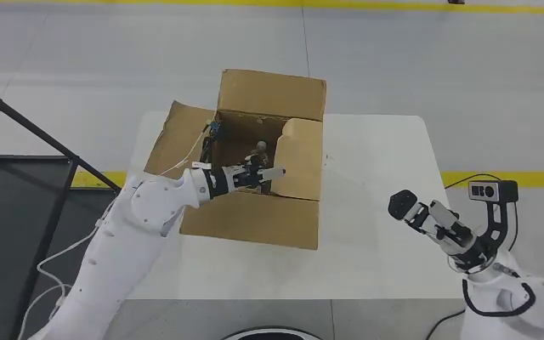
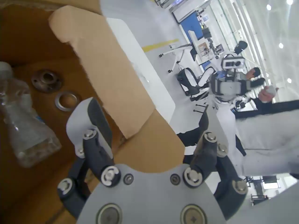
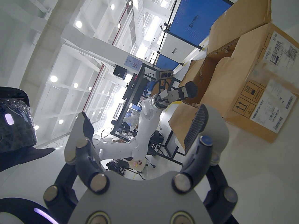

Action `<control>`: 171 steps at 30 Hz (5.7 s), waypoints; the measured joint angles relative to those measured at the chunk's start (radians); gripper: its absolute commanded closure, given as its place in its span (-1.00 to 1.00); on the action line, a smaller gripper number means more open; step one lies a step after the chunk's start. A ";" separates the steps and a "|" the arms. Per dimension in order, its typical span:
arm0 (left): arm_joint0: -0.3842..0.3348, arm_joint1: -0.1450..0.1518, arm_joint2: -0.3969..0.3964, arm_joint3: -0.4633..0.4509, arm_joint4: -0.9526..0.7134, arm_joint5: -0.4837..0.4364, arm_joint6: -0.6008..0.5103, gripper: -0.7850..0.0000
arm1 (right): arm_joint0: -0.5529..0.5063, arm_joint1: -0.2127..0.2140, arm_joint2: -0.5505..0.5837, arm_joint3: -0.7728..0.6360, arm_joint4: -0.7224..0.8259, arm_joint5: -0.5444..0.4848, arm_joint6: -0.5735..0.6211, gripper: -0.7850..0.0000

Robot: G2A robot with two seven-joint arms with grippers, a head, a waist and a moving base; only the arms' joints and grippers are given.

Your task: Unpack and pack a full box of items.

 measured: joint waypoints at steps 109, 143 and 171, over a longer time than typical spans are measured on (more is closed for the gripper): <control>-0.385 -0.249 0.504 0.329 -0.064 0.103 0.246 1.00 | 0.000 0.000 0.000 0.000 0.000 0.000 0.000 -1.00; -0.464 -0.352 0.635 0.337 0.425 0.512 0.154 1.00 | 0.000 0.000 0.000 0.000 0.000 0.000 0.000 -1.00; -0.226 -0.269 0.173 -0.011 0.395 0.383 0.046 0.22 | 0.000 0.000 0.000 0.000 0.000 0.000 0.000 -1.00</control>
